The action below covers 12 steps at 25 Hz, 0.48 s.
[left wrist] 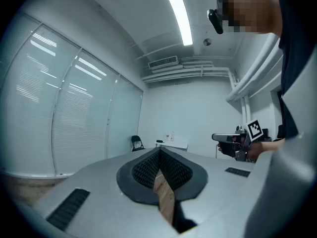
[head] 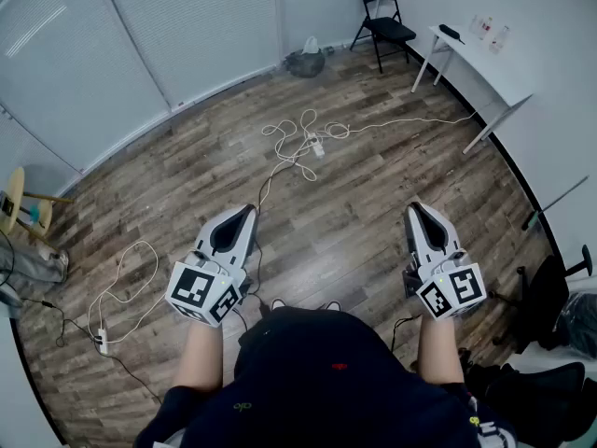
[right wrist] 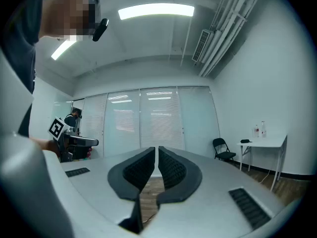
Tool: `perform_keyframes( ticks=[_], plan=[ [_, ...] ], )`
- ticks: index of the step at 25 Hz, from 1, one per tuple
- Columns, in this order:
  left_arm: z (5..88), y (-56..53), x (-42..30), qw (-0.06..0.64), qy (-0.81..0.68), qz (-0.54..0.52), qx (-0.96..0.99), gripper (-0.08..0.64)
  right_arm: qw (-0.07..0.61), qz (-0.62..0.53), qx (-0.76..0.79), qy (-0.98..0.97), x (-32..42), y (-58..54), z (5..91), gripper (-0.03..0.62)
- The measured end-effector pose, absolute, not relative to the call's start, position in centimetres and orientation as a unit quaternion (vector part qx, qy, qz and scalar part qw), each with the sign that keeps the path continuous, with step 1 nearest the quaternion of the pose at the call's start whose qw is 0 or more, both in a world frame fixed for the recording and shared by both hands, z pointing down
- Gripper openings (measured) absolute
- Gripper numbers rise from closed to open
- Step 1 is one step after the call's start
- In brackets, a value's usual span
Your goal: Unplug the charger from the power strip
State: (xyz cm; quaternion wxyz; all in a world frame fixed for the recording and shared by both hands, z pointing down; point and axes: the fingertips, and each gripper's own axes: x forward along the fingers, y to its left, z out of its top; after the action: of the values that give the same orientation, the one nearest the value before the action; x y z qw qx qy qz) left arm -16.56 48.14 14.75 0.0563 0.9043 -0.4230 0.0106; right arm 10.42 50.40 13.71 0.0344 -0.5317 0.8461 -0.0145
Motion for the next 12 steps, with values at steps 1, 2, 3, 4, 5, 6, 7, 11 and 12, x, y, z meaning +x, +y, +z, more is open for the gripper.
perform_keyframes(
  ticks=[1,2,3,4,5,6,7,11,12],
  plan=[
    [14.8,48.1,-16.7,0.056,-0.421,0.010,0.905,0.018,0.039,-0.017,-0.530,0.847,10.2,50.3,13.6,0.038],
    [14.9,48.1,-16.8,0.056,-0.420,0.009,0.906,0.018,0.042,-0.019,-0.528,0.848,10.0,50.2,13.5,0.038],
    [15.0,48.0,-17.0,0.056,-0.419,0.009,0.906,0.018,0.044,-0.019,-0.527,0.849,9.7,50.1,13.3,0.038],
    [15.0,48.0,-17.1,0.055,-0.419,0.009,0.906,0.018,0.044,-0.018,-0.526,0.849,9.5,50.0,13.3,0.038],
    [15.0,47.9,-17.3,0.055,-0.419,0.008,0.906,0.020,0.043,-0.016,-0.526,0.849,9.3,50.0,13.2,0.038],
    [15.0,47.8,-17.5,0.056,-0.419,0.008,0.906,0.019,0.041,-0.015,-0.526,0.850,9.1,49.9,13.3,0.038],
    [14.9,47.7,-17.7,0.056,-0.420,0.007,0.906,0.018,0.038,-0.015,-0.526,0.850,8.9,50.0,13.4,0.038],
    [15.1,47.7,-18.1,0.059,-0.418,0.004,0.907,0.018,0.033,-0.017,-0.529,0.848,8.5,50.1,13.7,0.038],
    [15.1,47.7,-18.2,0.059,-0.417,0.004,0.907,0.018,0.034,-0.018,-0.531,0.847,8.4,50.2,13.8,0.038]
  ],
)
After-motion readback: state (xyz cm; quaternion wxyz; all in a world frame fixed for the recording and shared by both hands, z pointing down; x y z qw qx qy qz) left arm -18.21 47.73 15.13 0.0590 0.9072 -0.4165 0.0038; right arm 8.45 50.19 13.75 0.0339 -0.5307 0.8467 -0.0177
